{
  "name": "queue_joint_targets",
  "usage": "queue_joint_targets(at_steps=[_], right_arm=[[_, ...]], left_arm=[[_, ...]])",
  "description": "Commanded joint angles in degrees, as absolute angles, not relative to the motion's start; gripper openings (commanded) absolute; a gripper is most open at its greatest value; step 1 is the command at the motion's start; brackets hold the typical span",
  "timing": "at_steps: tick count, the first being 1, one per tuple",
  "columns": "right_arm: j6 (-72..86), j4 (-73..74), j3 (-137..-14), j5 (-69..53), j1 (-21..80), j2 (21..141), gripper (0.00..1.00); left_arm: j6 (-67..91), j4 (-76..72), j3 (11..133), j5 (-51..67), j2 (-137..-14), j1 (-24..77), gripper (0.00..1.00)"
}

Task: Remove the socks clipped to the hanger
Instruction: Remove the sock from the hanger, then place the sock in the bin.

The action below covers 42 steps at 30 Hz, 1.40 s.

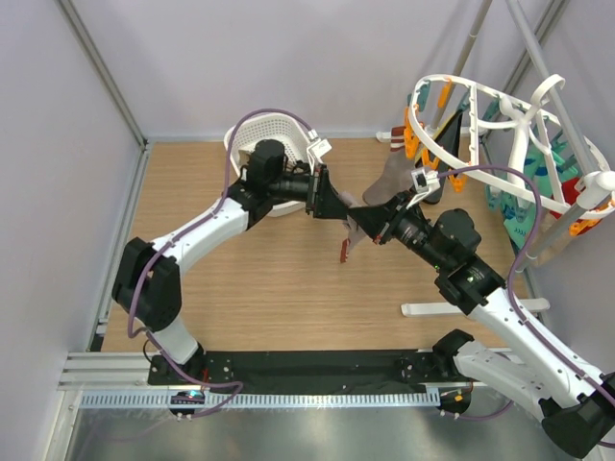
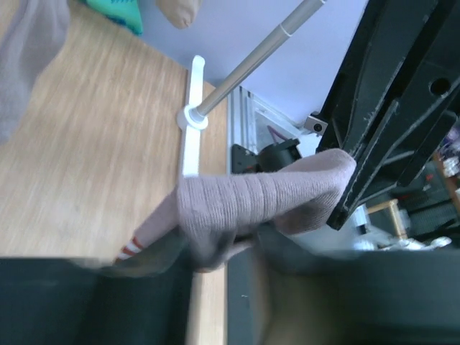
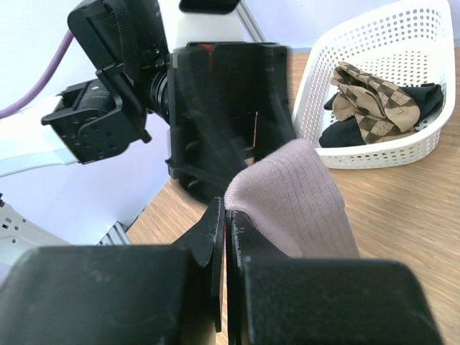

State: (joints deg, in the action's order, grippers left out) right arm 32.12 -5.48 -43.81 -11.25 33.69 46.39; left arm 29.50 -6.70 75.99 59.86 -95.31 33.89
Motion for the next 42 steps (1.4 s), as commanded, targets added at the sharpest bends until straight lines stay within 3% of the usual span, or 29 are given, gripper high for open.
queue_joint_targets(at_steps=[1,2,4,8,10,12,18,22,23,25,27,35,40,42], right_arm=[[33.1,-9.2,-46.0,-12.4,34.1,46.3,0.01],[33.2,-9.2,-45.8,-12.3,34.2,46.4,0.01],[33.4,-9.1,-46.0,-11.9,34.1,46.6,0.02],[32.9,-3.0,-47.9,-7.7,34.0,45.3,0.64],[32.1,-1.0,-48.3,-6.4,34.1,44.0,0.83],[30.7,1.8,-48.0,-5.0,34.1,42.1,0.93],[29.1,5.2,-47.1,-4.6,34.1,39.6,0.95],[28.6,5.4,-46.5,-4.7,34.1,39.5,0.95],[28.6,5.4,-46.5,-4.4,34.1,39.5,0.95],[27.8,6.4,-46.4,-3.4,34.0,39.8,0.95],[27.4,8.3,-46.7,-0.3,34.1,39.9,0.95],[33.0,10.0,-43.2,15.5,35.5,44.7,0.95],[32.9,12.8,-46.7,40.0,46.6,50.9,0.96],[33.0,10.1,-45.2,43.1,48.1,53.5,0.96]], left_arm=[[41.1,-24.1,75.4,63.7,-96.0,33.9,0.22],[43.1,-24.5,76.4,63.5,-96.5,33.8,0.0],[43.2,-22.7,77.9,62.6,-98.3,33.4,0.0],[39.0,-12.4,79.8,55.2,-98.6,29.5,0.0],[38.1,-10.0,79.9,50.0,-98.1,27.2,0.0],[37.3,-7.4,81.1,42.9,-97.9,23.8,0.0],[28.6,5.4,93.5,23.5,-103.5,18.9,0.0],[26.0,10.8,103.2,18.8,-112.6,18.1,0.02],[25.8,11.3,104.5,18.0,-114.4,17.7,0.06],[25.8,11.9,106.6,17.3,-118.8,17.1,0.45],[25.9,13.5,107.4,16.8,-120.1,16.5,0.67],[23.0,10.6,98.3,20.5,-106.1,17.3,0.77],[24.7,7.6,94.8,27.3,-101.3,18.2,0.76],[26.3,5.7,93.6,31.6,-100.3,20.1,0.75]])
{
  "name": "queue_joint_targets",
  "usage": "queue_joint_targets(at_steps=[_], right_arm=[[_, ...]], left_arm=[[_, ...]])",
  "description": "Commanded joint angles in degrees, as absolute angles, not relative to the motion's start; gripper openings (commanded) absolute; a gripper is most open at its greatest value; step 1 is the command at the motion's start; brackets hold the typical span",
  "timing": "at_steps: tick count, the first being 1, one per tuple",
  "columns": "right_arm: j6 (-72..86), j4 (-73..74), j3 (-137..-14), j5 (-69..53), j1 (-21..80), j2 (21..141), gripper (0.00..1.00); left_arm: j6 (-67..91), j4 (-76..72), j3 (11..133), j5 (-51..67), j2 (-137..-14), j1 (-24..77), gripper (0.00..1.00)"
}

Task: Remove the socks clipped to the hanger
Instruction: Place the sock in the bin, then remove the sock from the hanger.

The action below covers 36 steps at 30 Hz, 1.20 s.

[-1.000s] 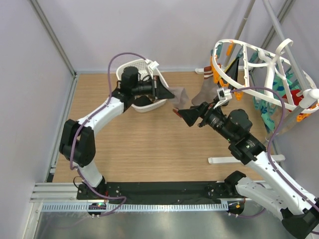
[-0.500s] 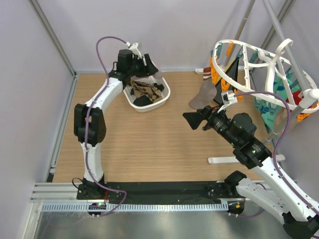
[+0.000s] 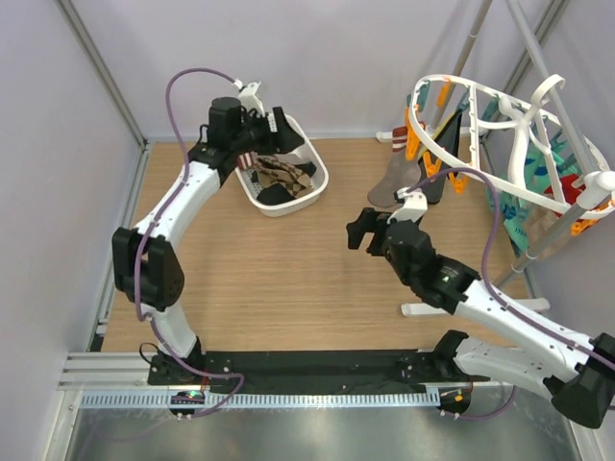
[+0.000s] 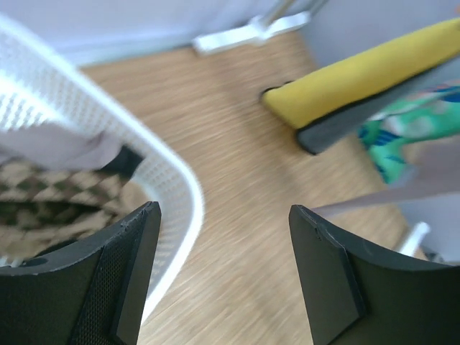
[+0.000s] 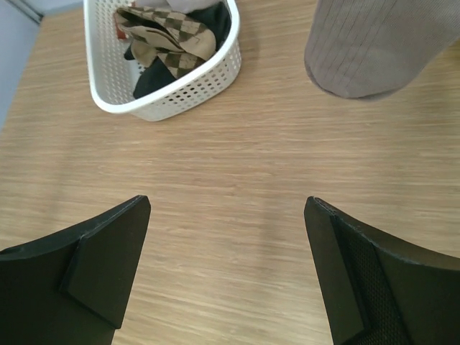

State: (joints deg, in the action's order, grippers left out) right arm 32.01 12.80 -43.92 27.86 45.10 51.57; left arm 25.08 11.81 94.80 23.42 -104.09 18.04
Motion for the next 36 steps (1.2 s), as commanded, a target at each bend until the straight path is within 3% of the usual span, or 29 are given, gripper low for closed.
queue_joint_targets(at_steps=[1,9,18,23,31,34,36], right_arm=[[33.7,7.8,-44.8,43.5,48.2,54.4,0.96],[33.2,4.6,-40.6,50.6,48.3,53.4,0.97],[19.4,-17.7,-35.4,55.9,48.2,60.5,1.0],[22.0,-13.3,-35.3,54.3,48.2,60.1,1.0],[22.6,-7.6,-31.7,51.5,48.2,49.8,1.0],[21.7,-7.1,-30.7,50.0,48.3,47.3,1.0],[21.5,-7.8,-29.7,48.1,48.2,46.3,1.0]], left_arm=[[25.8,4.4,93.6,32.2,-100.1,21.1,0.75],[27.9,-4.7,99.3,31.2,-101.5,29.7,0.76],[30.8,-5.6,113.6,32.4,-111.5,35.7,0.75],[27.5,-3.7,115.9,32.3,-113.1,38.4,0.74],[23.0,-0.4,117.5,26.5,-113.6,42.4,0.7],[23.6,1.0,118.8,25.1,-114.4,43.0,0.6],[24.3,1.0,119.0,25.0,-114.5,43.2,0.39]])
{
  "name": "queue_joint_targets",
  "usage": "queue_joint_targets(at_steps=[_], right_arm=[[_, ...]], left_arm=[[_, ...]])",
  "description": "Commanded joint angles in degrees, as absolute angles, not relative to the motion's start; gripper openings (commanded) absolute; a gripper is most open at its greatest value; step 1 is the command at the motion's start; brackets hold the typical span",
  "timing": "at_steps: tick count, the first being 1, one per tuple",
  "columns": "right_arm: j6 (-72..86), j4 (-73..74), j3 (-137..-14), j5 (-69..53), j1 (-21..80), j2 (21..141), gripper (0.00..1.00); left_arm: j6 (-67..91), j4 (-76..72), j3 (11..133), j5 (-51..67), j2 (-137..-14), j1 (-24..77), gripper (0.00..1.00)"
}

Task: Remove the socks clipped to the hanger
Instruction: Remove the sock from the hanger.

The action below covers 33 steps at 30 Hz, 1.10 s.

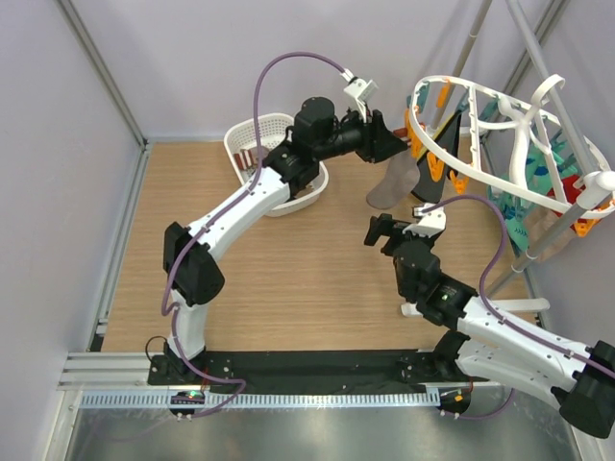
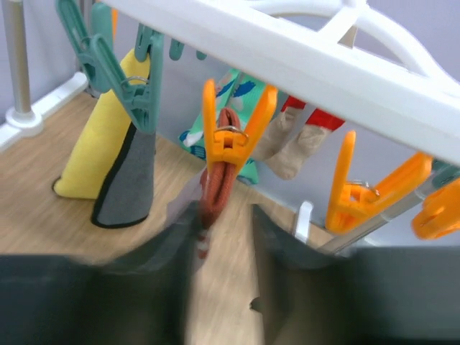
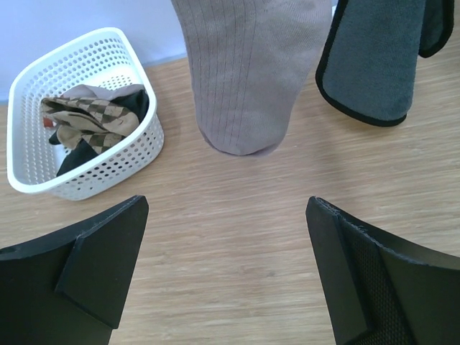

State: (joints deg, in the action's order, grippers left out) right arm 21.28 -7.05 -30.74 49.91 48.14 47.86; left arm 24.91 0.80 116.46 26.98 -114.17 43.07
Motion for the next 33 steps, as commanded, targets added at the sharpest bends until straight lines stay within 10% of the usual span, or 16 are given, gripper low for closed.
queue_joint_targets(at_steps=[1,4,25,28,30,33], right_arm=[[21.3,-7.8,-29.6,47.9,48.2,45.7,1.0],[20.6,-9.0,-29.3,49.2,48.2,45.7,1.0],[9.8,-24.9,-40.8,63.3,37.6,71.8,0.98],[6.1,-28.8,-39.6,60.9,37.0,71.8,0.84],[3.8,-31.1,-39.0,59.1,37.0,71.3,0.47],[3.0,-31.4,-38.6,56.9,36.8,70.5,0.16]], left_arm=[[24.4,1.1,119.1,24.9,-114.3,43.4,0.22],[25.2,1.8,118.7,24.5,-113.1,44.0,0.0],[33.1,2.5,116.8,26.5,-111.2,46.1,0.0],[33.5,2.5,116.7,26.3,-111.1,46.1,0.0],[34.0,2.6,116.5,25.8,-111.0,46.1,0.0],[35.9,2.4,116.5,26.0,-110.8,46.1,0.01]])
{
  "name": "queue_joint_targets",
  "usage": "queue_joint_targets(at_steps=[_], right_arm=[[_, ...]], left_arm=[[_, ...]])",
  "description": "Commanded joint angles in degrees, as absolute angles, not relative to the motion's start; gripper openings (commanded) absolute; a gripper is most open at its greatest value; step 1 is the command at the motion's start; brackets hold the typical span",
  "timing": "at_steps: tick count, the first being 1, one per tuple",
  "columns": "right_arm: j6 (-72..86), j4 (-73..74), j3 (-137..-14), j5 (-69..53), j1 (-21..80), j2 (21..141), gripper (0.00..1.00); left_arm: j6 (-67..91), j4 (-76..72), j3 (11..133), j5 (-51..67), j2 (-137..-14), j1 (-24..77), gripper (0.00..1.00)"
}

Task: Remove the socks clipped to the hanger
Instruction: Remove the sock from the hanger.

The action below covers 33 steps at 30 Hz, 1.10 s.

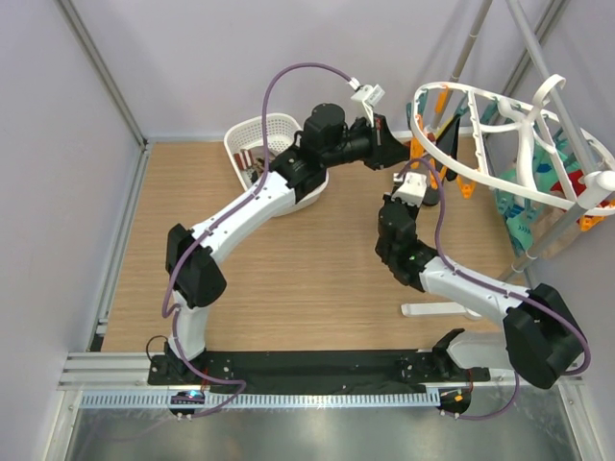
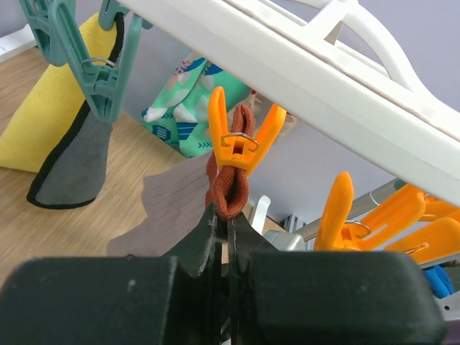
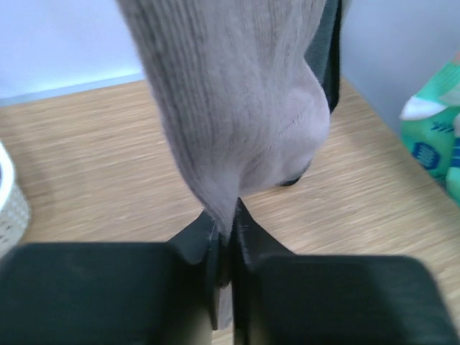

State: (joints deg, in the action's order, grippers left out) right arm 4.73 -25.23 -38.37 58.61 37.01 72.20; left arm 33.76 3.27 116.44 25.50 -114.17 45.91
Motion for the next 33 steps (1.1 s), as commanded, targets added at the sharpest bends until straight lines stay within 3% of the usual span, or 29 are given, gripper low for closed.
queue_joint_targets(at_steps=[1,2,4,6,12,20,33], right_arm=[[3.0,-31.4,-38.1,55.6,36.7,70.1,0.08],[2.9,-32.2,-37.6,54.0,36.7,69.4,0.01],[2.9,-33.6,-36.1,50.1,36.7,68.5,0.01],[4.4,-32.6,-35.9,49.0,36.7,67.0,0.01],[6.9,-29.0,-35.1,43.8,36.7,63.5,0.01],[7.1,-27.1,-34.6,39.1,36.7,61.3,0.01],[10.0,-25.4,-34.0,36.7,36.7,60.6,0.01]], left_arm=[[36.6,1.9,116.5,26.7,-111.0,46.1,0.06],[37.0,1.8,116.7,26.7,-110.8,46.1,0.08],[37.1,2.1,116.5,26.3,-110.3,46.1,0.19],[36.0,2.5,115.7,24.1,-109.1,46.1,0.4],[28.6,6.6,114.6,15.8,-105.9,46.1,0.57],[23.4,8.3,118.5,14.8,-106.9,46.1,0.66],[22.1,12.6,130.3,15.1,-113.6,44.5,0.61]])
